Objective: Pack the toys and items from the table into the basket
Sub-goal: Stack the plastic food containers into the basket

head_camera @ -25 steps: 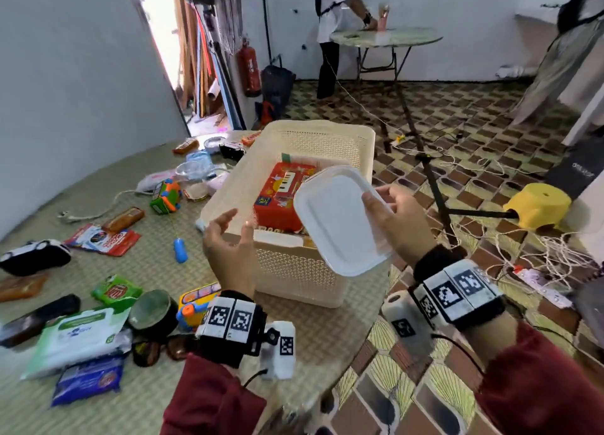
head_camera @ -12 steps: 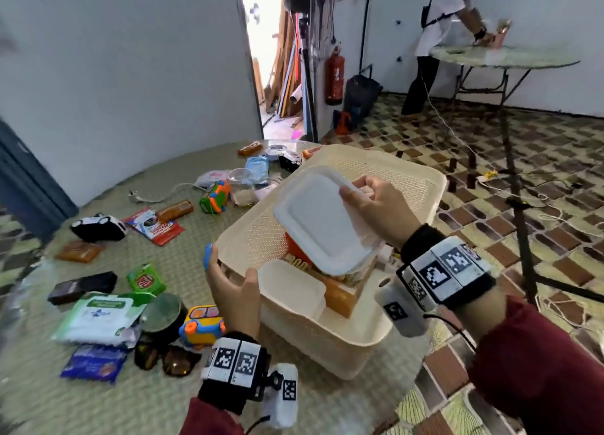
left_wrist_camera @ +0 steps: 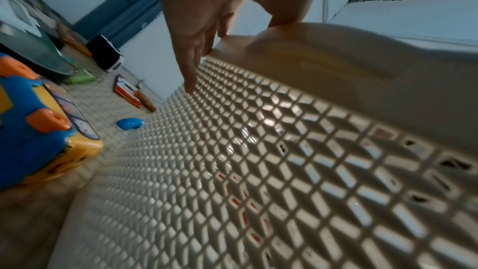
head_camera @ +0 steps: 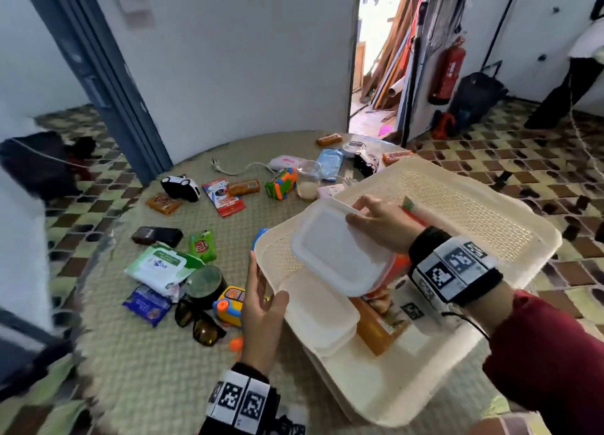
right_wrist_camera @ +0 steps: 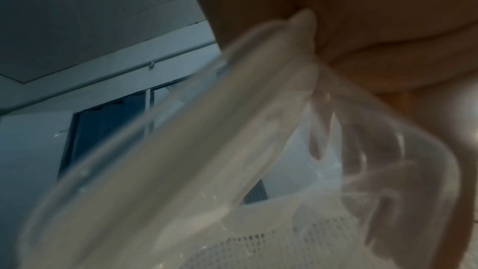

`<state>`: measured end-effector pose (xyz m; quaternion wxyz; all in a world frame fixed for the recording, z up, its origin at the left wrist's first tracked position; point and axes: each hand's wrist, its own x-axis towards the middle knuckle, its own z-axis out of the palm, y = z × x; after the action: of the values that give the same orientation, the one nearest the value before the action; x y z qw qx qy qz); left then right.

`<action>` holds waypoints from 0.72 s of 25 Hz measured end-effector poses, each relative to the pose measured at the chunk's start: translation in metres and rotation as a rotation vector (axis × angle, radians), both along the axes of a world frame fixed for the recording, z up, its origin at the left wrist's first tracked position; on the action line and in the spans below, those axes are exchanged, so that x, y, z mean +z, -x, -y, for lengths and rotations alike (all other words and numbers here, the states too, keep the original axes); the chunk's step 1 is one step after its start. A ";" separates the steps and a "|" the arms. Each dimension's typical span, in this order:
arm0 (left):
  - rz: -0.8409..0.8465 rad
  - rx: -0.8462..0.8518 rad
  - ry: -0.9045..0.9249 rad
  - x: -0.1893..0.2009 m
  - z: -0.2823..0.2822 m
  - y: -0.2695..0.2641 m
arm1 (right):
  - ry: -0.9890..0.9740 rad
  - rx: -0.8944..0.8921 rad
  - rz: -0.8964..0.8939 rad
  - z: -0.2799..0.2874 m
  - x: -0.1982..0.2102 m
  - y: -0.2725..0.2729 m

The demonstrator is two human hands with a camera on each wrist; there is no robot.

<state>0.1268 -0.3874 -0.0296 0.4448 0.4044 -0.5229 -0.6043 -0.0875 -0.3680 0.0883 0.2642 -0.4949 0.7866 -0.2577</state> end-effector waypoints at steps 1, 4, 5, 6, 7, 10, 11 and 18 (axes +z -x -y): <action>0.001 0.010 -0.003 -0.001 0.001 -0.001 | -0.035 0.039 0.001 0.007 -0.006 0.002; 0.012 0.071 0.006 -0.003 0.001 0.002 | -0.131 0.151 -0.021 0.024 -0.030 0.009; 0.004 0.094 0.007 -0.003 0.000 0.003 | -0.164 0.182 -0.033 0.029 -0.040 0.011; -0.001 0.113 0.009 -0.003 -0.001 0.003 | -0.203 0.214 -0.052 0.033 -0.051 0.011; 0.004 0.118 0.015 -0.002 -0.001 0.002 | -0.240 0.232 -0.068 0.035 -0.060 0.011; 0.043 0.137 0.033 0.000 -0.003 0.002 | -0.315 0.262 -0.033 0.041 -0.083 0.012; 0.050 0.144 0.036 0.001 -0.004 0.002 | -0.333 0.273 0.000 0.043 -0.090 0.013; 0.063 0.162 0.049 0.004 -0.006 0.004 | -0.346 0.411 -0.071 0.045 -0.119 0.013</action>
<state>0.1224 -0.3818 -0.0251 0.4853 0.4531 -0.5169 -0.5403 -0.1003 -0.4132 -0.0312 0.3637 -0.6006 0.7107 -0.0428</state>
